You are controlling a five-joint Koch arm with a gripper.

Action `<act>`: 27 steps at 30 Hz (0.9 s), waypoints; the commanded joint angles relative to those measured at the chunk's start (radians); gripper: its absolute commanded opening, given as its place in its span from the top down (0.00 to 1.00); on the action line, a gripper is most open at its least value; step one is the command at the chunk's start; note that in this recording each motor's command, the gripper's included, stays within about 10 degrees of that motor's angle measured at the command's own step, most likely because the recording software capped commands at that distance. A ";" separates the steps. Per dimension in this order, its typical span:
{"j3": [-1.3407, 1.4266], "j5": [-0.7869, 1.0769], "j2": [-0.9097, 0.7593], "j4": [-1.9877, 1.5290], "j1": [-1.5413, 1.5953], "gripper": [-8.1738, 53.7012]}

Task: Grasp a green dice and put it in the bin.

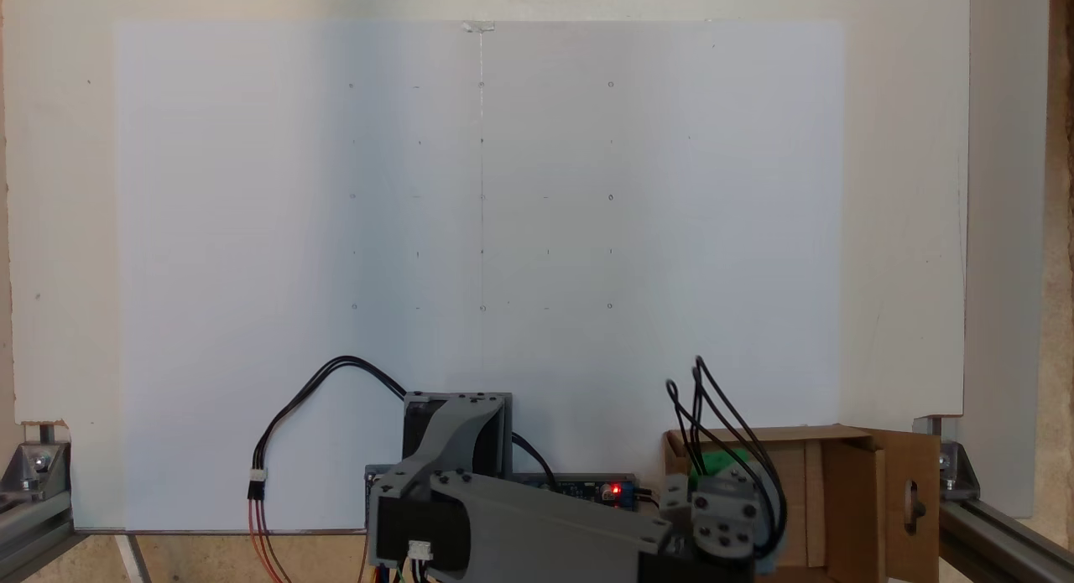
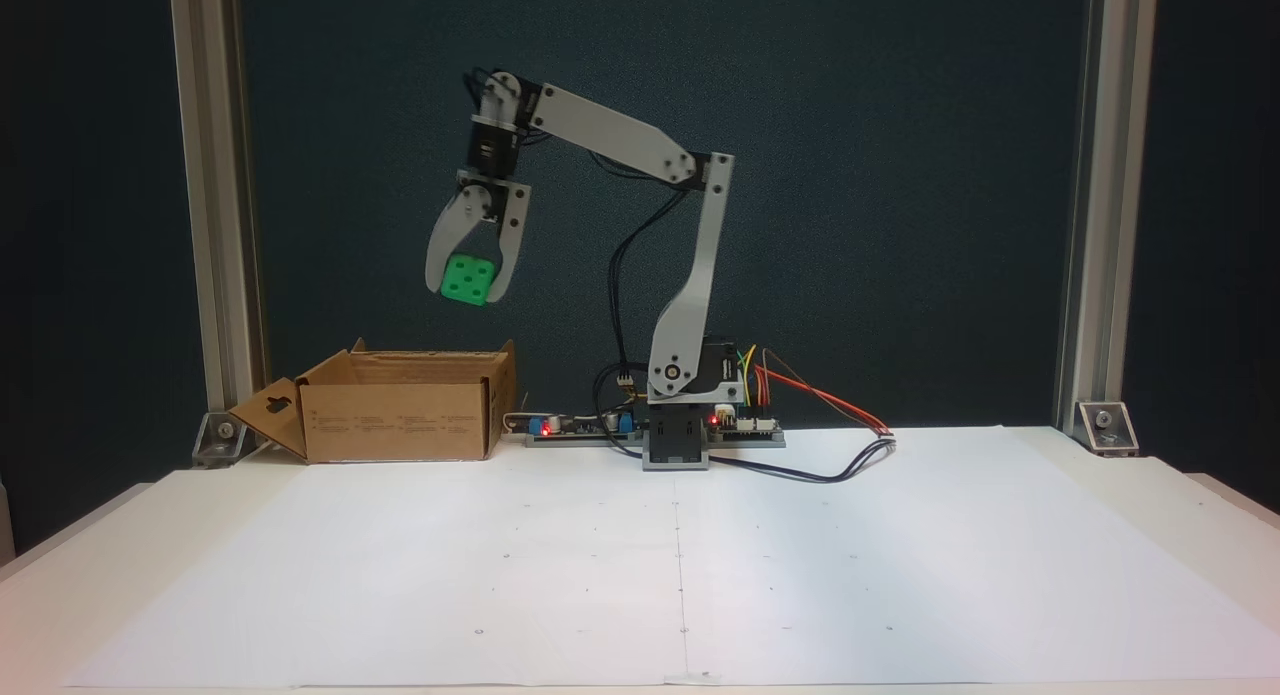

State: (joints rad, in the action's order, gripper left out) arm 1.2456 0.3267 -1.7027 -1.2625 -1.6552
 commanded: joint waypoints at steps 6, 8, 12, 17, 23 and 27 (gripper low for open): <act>-0.160 0.060 0.141 -0.044 -0.061 0.68; -0.161 0.060 0.184 -0.037 -0.061 0.68; -0.163 0.060 0.298 0.017 -0.061 0.68; -0.163 0.061 0.430 0.117 -0.080 0.68; -0.167 0.061 0.502 0.258 -0.110 0.68; -0.167 0.087 0.526 0.324 -0.147 0.68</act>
State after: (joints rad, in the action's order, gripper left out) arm 1.1474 0.3405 -1.1612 -0.9618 -1.7948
